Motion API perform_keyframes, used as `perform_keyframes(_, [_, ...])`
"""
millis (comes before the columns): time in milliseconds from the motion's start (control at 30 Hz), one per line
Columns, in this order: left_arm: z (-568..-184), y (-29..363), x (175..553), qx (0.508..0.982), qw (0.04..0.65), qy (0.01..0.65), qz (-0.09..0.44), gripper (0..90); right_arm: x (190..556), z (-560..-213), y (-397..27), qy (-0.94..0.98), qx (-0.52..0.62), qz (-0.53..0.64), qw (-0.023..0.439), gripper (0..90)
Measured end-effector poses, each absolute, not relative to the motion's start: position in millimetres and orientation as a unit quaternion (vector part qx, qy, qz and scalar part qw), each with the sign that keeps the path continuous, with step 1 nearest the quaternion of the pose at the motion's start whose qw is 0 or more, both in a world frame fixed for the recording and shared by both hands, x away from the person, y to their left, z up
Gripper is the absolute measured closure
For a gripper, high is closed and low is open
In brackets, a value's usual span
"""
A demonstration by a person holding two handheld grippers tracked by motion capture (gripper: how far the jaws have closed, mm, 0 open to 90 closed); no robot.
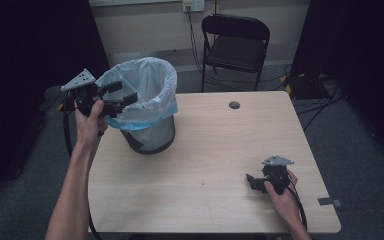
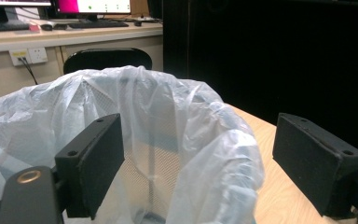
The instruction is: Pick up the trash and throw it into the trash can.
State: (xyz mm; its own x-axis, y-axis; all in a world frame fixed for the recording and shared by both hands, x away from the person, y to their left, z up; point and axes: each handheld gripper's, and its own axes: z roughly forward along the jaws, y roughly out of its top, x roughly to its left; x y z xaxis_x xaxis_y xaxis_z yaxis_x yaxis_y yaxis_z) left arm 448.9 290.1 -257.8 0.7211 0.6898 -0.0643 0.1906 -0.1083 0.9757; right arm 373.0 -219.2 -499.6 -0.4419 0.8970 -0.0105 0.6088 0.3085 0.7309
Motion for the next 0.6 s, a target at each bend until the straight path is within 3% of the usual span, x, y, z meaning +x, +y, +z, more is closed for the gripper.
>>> perform_keyframes(333, [-258, 288, 424, 0.706, 0.611, 0.284, 0.218, 17.1, 373, -500, -219, 0.780, 0.483, 0.336, 0.215, 11.0])
perform_keyframes(600, [-274, 286, 398, 0.722, 0.591, 0.276, 0.229, 17.5, 373, -500, -219, 0.780, 0.483, 0.336, 0.214, 11.1])
